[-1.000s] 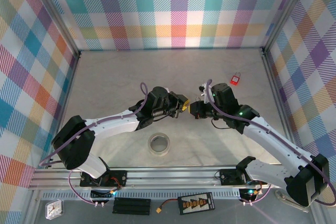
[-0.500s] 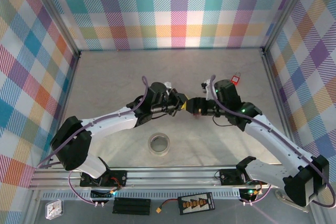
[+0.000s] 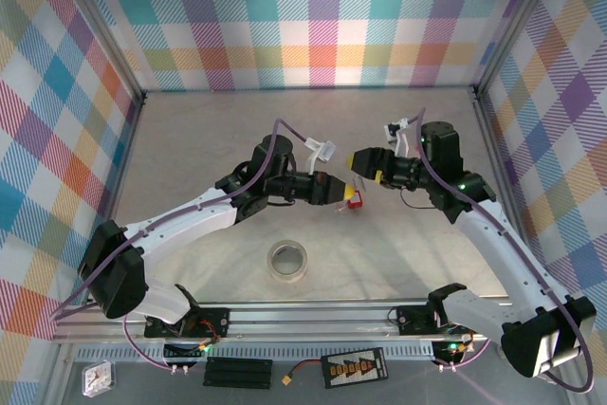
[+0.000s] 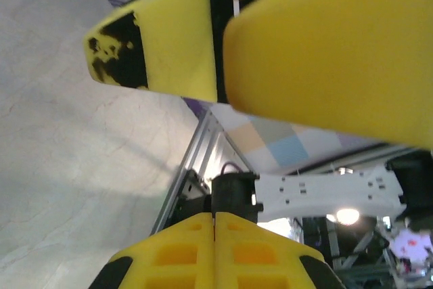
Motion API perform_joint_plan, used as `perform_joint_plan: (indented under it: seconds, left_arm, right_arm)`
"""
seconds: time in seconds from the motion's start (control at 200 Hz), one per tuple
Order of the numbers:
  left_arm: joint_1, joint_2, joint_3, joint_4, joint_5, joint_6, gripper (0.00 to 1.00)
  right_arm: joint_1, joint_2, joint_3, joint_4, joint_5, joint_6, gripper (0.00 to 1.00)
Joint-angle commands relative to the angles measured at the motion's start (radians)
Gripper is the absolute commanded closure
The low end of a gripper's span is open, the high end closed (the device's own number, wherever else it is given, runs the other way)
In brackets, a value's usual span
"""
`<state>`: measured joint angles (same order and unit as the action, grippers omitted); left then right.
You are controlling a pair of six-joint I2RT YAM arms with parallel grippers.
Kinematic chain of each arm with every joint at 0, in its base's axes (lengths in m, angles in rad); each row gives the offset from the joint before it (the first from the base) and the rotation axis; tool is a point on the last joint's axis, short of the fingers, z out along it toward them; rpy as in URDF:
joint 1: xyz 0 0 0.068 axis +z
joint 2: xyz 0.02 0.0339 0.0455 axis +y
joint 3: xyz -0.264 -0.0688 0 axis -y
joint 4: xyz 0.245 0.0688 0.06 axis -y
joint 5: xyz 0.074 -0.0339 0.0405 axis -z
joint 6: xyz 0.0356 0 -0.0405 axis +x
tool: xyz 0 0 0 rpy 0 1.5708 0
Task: Unlock with the key
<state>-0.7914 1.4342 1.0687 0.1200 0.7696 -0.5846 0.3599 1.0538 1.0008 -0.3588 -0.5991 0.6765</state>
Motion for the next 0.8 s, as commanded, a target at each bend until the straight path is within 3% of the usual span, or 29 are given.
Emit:
perform_joint_plan:
  seconds: [0.0,0.245,0.34,0.555,0.795]
  left_arm:
    - [-0.004,-0.017,0.042,-0.034,0.101,0.118,1.00]
    - [-0.005,0.003,0.064,-0.069,0.175,0.183,1.00]
    - [-0.004,0.028,0.104,-0.170,0.104,0.204,1.00]
    - [-0.003,0.128,0.148,-0.135,0.130,0.106,1.00]
    - [-0.005,0.175,0.169,-0.009,0.121,0.002,1.00]
  right_arm:
    - [-0.006,-0.051,-0.056,0.082,-0.079,0.041,0.37]
    - [-0.012,-0.120,-0.151,0.119,-0.105,0.073,0.47]
    - [-0.016,-0.147,-0.170,0.098,-0.091,0.065,0.48]
    - [-0.026,-0.283,-0.272,0.084,-0.111,0.022,0.46]
    - [-0.025,-0.381,-0.518,0.413,-0.183,0.209,0.57]
